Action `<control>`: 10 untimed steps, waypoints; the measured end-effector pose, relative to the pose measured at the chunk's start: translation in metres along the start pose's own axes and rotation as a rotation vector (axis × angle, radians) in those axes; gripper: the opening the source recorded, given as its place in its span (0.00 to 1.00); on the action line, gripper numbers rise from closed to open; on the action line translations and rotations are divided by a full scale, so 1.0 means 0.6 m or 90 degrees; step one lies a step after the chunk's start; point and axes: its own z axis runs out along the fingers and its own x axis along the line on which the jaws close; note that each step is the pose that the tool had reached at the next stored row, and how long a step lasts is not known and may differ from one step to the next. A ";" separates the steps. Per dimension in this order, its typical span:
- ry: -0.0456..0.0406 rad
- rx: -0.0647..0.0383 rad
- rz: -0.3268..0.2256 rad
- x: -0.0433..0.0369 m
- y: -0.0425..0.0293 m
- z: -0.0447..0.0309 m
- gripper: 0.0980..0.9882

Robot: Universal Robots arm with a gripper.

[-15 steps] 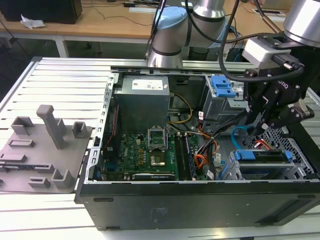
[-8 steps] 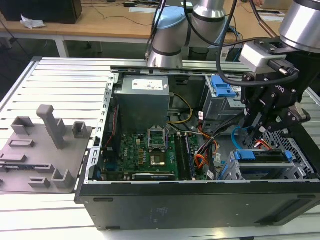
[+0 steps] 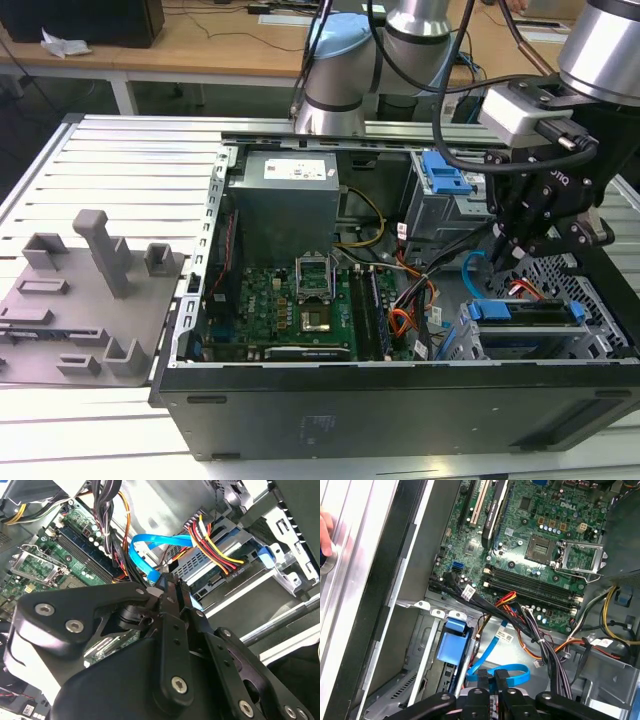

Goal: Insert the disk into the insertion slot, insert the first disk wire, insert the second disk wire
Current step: 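Insert the second disk wire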

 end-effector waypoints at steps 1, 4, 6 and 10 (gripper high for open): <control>0.0000 0.000 0.000 0.000 0.000 0.000 0.07; 0.0000 0.000 0.000 0.011 0.003 0.001 0.07; -0.0001 0.000 0.000 0.022 0.006 0.001 0.07; -0.0001 0.000 0.000 0.029 0.007 0.003 0.07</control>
